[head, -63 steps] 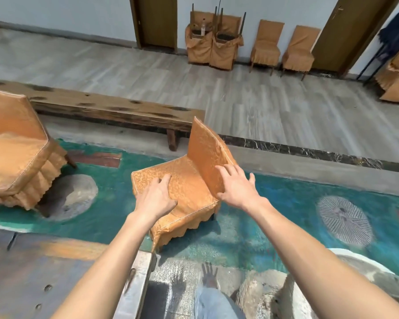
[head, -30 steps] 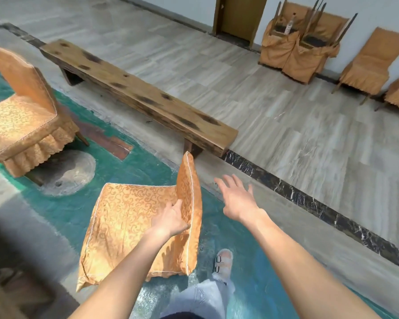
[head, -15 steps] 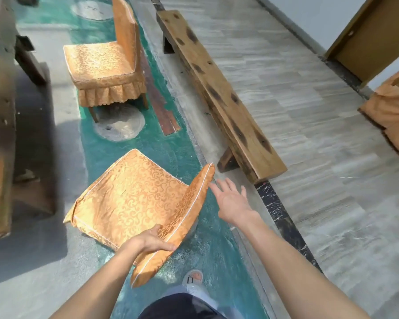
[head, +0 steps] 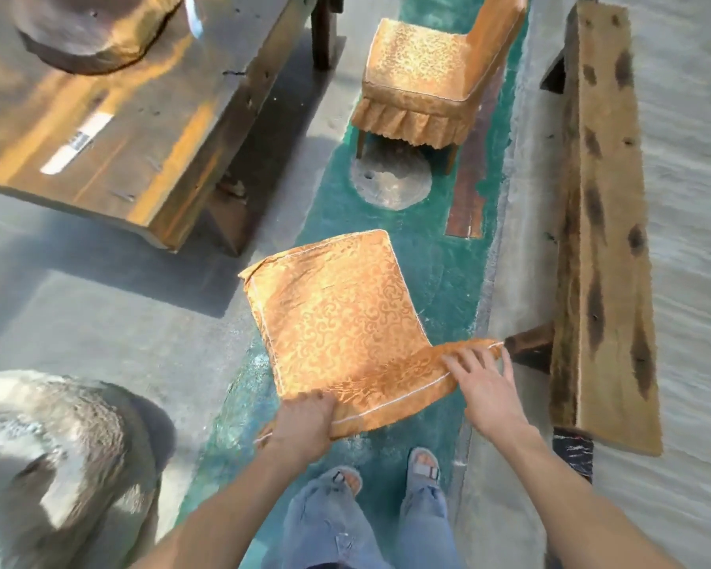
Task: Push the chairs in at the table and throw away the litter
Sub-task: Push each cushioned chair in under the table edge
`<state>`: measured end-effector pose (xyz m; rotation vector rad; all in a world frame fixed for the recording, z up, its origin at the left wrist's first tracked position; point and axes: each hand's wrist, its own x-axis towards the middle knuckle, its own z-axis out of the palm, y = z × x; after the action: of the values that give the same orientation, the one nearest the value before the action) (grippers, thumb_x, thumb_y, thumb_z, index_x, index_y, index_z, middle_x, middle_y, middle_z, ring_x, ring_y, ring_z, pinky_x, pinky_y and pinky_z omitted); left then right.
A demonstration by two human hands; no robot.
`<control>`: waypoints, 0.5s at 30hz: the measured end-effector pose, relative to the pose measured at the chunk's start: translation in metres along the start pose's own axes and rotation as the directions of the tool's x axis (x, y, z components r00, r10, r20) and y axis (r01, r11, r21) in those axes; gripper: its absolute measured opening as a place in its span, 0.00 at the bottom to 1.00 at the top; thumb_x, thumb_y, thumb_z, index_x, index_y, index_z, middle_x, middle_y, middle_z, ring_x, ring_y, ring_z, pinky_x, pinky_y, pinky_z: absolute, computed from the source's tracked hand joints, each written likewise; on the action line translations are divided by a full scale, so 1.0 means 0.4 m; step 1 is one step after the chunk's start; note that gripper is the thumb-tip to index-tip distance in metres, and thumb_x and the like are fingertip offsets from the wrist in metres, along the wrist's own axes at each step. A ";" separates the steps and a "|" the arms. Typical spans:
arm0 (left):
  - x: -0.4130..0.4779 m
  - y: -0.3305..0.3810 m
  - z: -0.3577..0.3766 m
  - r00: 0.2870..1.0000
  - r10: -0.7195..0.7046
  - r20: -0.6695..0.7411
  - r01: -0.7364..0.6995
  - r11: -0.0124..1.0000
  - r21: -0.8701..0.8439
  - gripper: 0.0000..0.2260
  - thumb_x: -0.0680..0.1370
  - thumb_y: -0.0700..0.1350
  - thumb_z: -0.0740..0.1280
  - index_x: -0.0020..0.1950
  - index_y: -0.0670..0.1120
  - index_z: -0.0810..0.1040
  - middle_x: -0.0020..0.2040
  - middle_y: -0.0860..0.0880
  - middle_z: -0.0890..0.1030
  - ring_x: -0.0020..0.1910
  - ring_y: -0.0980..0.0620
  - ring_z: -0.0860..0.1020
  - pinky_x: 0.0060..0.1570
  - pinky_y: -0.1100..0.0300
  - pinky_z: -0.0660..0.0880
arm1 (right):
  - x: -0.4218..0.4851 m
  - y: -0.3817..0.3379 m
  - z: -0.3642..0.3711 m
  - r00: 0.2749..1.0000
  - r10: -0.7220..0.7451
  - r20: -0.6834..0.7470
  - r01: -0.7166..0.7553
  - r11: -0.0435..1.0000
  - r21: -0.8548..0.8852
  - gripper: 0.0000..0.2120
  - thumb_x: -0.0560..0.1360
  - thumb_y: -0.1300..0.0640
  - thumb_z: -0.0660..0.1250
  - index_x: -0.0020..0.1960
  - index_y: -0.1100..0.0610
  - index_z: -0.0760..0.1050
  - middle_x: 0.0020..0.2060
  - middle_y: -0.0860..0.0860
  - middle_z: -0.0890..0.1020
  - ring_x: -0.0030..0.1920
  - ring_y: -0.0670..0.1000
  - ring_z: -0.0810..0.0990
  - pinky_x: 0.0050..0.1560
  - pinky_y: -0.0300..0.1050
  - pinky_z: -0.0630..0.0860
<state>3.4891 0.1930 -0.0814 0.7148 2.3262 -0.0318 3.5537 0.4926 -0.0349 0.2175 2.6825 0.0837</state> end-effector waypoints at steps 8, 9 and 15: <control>0.009 0.071 0.033 0.974 0.039 -0.224 -0.032 0.999 0.034 0.28 0.62 0.40 0.71 0.61 0.50 0.69 0.56 0.48 0.79 0.54 0.44 0.80 0.45 0.46 0.79 | 0.161 0.088 0.052 0.887 -0.458 0.064 0.462 0.878 -0.122 0.34 0.54 0.65 0.78 0.58 0.49 0.77 0.52 0.48 0.81 0.53 0.55 0.80 0.50 0.54 0.73; 0.014 0.070 0.035 0.966 0.052 -0.252 -0.042 0.998 0.043 0.27 0.61 0.39 0.71 0.58 0.50 0.71 0.52 0.49 0.79 0.50 0.45 0.80 0.39 0.49 0.79 | 0.169 0.079 0.056 0.890 -0.452 0.062 0.456 0.883 -0.114 0.33 0.53 0.66 0.78 0.56 0.49 0.77 0.50 0.49 0.81 0.51 0.56 0.79 0.46 0.53 0.72; 0.118 0.124 -0.052 0.969 0.036 -0.244 -0.020 0.998 0.066 0.25 0.65 0.38 0.73 0.59 0.50 0.68 0.53 0.51 0.77 0.51 0.47 0.76 0.33 0.51 0.77 | 0.261 0.151 0.029 0.910 -0.414 -0.006 0.412 0.906 -0.095 0.36 0.51 0.75 0.74 0.54 0.50 0.74 0.45 0.47 0.77 0.47 0.54 0.73 0.43 0.49 0.60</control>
<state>3.4723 0.2626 -0.0868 0.8231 2.5591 -0.0040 3.4743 0.5697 -0.0844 -0.3861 2.6800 0.0776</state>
